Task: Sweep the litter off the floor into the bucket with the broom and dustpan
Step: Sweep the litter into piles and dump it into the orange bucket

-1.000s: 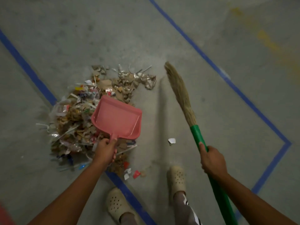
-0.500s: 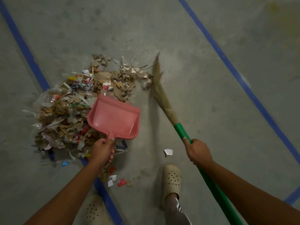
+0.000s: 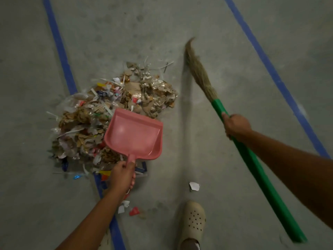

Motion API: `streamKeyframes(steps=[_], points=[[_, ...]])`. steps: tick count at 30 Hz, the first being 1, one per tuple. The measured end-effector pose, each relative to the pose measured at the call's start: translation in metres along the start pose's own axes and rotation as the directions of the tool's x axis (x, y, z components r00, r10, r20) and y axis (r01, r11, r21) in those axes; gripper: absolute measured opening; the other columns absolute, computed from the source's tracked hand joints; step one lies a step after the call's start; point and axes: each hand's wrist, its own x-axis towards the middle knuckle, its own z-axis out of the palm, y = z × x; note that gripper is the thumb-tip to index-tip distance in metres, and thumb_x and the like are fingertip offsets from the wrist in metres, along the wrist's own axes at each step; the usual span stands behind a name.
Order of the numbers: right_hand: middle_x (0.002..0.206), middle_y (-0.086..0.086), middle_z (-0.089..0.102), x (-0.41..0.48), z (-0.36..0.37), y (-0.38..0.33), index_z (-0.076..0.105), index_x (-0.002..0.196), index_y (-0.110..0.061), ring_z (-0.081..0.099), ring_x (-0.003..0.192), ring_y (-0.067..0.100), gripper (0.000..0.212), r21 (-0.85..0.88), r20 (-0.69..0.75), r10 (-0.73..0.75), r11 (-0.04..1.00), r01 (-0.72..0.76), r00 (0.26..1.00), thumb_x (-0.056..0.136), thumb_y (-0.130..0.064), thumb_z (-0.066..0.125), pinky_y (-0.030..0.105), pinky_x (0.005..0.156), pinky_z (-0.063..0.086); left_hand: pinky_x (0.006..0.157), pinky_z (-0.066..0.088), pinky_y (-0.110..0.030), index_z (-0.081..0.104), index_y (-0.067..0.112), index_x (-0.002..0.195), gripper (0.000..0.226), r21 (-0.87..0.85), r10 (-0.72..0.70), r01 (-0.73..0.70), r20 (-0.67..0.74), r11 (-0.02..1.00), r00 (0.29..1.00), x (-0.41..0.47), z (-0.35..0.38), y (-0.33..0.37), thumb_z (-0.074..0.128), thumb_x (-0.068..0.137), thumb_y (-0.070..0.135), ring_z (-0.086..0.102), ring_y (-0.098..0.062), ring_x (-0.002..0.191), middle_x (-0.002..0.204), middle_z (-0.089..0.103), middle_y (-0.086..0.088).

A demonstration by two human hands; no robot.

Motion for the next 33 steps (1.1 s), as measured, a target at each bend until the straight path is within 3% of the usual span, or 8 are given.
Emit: streamKeyframes(steps=[7,11,14,21,27,30,33], points=[[0.067,0.013,0.063,0.009,0.052,-0.074,0.06,0.091,0.0,0.059,0.048,0.023,0.054,-0.159,0.228,-0.051,0.983,0.089,0.972,0.104,-0.05,0.043,0.027,0.045,0.047,0.037,0.031,-0.023,0.051,0.011,0.082,0.028,-0.093,0.004,-0.01,-0.068,0.996,0.998,0.011,-0.021,-0.036,0.053,0.103,0.028,0.042,-0.018,0.04,0.057,0.053,-0.009],[0.069,0.009,0.066,-0.048,0.071,-0.03,0.061,0.087,-0.009,0.067,0.057,0.027,0.055,-0.327,0.303,-0.167,0.907,0.266,0.938,0.103,-0.055,0.037,0.028,0.052,0.052,0.035,0.028,-0.019,0.048,0.011,0.077,0.034,-0.125,-0.026,0.018,-0.061,0.992,0.998,-0.007,-0.04,-0.058,0.054,0.104,0.031,0.037,-0.016,0.035,0.056,0.049,-0.012],[0.076,0.005,0.062,-0.107,0.067,0.016,0.056,0.084,-0.018,0.065,0.07,0.025,0.05,-0.405,0.302,-0.166,0.869,0.284,0.939,0.101,-0.06,0.035,0.03,0.058,0.048,0.036,0.029,-0.02,0.048,0.009,0.078,0.035,-0.128,-0.02,0.018,-0.016,0.992,1.0,-0.026,-0.061,-0.073,0.056,0.103,0.032,0.037,-0.015,0.035,0.058,0.047,-0.014],[0.063,0.001,0.058,-0.256,0.04,0.079,0.047,0.08,-0.023,0.056,0.052,0.014,0.043,-0.323,0.15,-0.066,0.94,0.112,0.986,0.1,-0.059,0.034,0.028,0.043,0.034,0.038,0.03,-0.023,0.05,0.007,0.082,0.037,-0.039,-0.028,0.032,0.08,0.999,0.996,-0.051,-0.118,-0.096,0.057,0.101,0.038,0.039,-0.015,0.038,0.056,0.05,-0.009],[0.061,0.001,0.06,-0.351,0.078,0.082,0.05,0.081,-0.024,0.059,0.053,0.017,0.051,-0.181,0.011,0.064,0.982,-0.061,0.998,0.095,-0.068,0.028,0.031,0.048,0.048,0.036,0.03,-0.022,0.05,0.005,0.082,0.035,0.058,0.026,-0.036,0.171,0.998,0.985,-0.07,-0.161,-0.095,0.057,0.102,0.032,0.04,-0.015,0.037,0.054,0.05,-0.008],[0.065,0.005,0.06,-0.398,0.1,0.076,0.052,0.078,-0.02,0.059,0.059,0.02,0.049,-0.058,0.019,0.174,0.983,-0.173,0.985,0.1,-0.061,0.034,0.033,0.053,0.047,0.04,0.033,-0.025,0.05,0.008,0.075,0.044,0.111,0.053,-0.08,0.225,0.991,0.973,-0.078,-0.181,-0.098,0.058,0.099,0.044,0.043,-0.017,0.04,0.053,0.051,-0.006],[0.069,0.009,0.066,-0.438,0.124,0.083,0.056,0.082,-0.015,0.065,0.06,0.027,0.052,0.095,0.057,0.313,0.944,-0.317,0.948,0.1,-0.059,0.037,0.043,0.059,0.058,0.041,0.035,-0.025,0.051,0.011,0.072,0.054,0.152,0.093,-0.135,0.256,0.979,0.962,-0.087,-0.199,-0.104,0.057,0.094,0.06,0.045,-0.018,0.042,0.055,0.053,-0.005]])
